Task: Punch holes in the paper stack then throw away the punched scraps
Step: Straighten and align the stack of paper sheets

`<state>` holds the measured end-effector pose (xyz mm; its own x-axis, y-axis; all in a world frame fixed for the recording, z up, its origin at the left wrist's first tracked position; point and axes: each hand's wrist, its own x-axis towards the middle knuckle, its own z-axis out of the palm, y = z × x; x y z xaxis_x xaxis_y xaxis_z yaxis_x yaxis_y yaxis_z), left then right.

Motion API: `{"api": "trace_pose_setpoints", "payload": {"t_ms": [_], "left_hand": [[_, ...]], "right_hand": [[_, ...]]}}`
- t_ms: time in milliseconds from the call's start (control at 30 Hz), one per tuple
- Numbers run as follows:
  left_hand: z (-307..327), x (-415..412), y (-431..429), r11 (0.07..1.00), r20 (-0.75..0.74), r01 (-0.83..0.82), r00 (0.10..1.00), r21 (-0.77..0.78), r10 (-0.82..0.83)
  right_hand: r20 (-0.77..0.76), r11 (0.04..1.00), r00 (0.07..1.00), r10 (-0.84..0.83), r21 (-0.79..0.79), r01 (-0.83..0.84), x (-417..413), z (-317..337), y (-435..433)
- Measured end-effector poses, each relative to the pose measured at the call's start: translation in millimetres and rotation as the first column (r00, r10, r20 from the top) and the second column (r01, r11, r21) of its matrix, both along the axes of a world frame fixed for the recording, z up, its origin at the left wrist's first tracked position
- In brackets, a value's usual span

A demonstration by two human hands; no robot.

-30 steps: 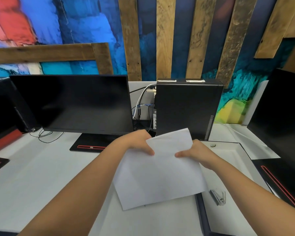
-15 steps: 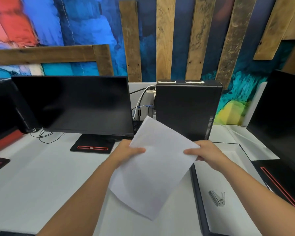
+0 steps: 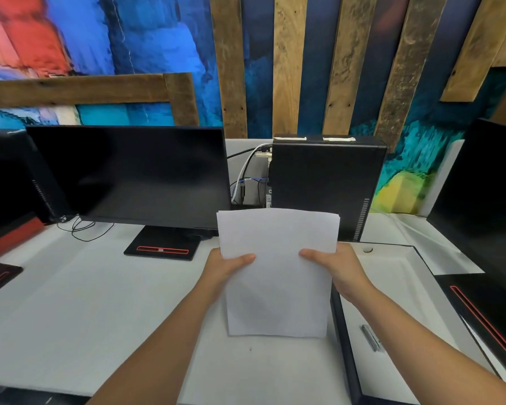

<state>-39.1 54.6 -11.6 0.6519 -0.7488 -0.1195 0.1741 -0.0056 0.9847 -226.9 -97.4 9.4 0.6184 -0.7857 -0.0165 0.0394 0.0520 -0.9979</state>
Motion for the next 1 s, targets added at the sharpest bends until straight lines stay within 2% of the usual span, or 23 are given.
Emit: {"api": "trace_pose_setpoints", "payload": {"t_ms": [167,533,700,867,1000], "left_hand": [[-13.4,-7.3,3.7,0.999,-0.049,-0.018,0.999,0.034,0.019],[-0.4,-4.4,-6.1,0.998,-0.026,-0.051,0.998,-0.035,0.050],[-11.6,-7.9,-5.3,0.999,-0.029,-0.046,0.998,0.014,0.047],[-2.6,-1.0,-11.1,0.999,-0.002,-0.036,0.999,-0.015,0.036],[-22.2,-11.3,-6.6,0.996,-0.049,-0.036,0.998,0.078,0.040]], "right_hand": [[-0.057,0.999,0.998,-0.008,0.042,0.011,-4.0,-21.2,7.7],[0.013,0.997,0.997,-0.070,0.042,0.069,-1.5,-13.9,5.3],[-0.024,0.997,0.998,-0.057,0.042,0.058,-2.2,-25.3,9.6],[-0.016,0.998,0.998,-0.065,0.024,0.065,-1.3,-19.0,1.7],[-0.070,0.996,0.995,-0.067,0.056,0.071,-3.5,-38.5,8.0]]}}
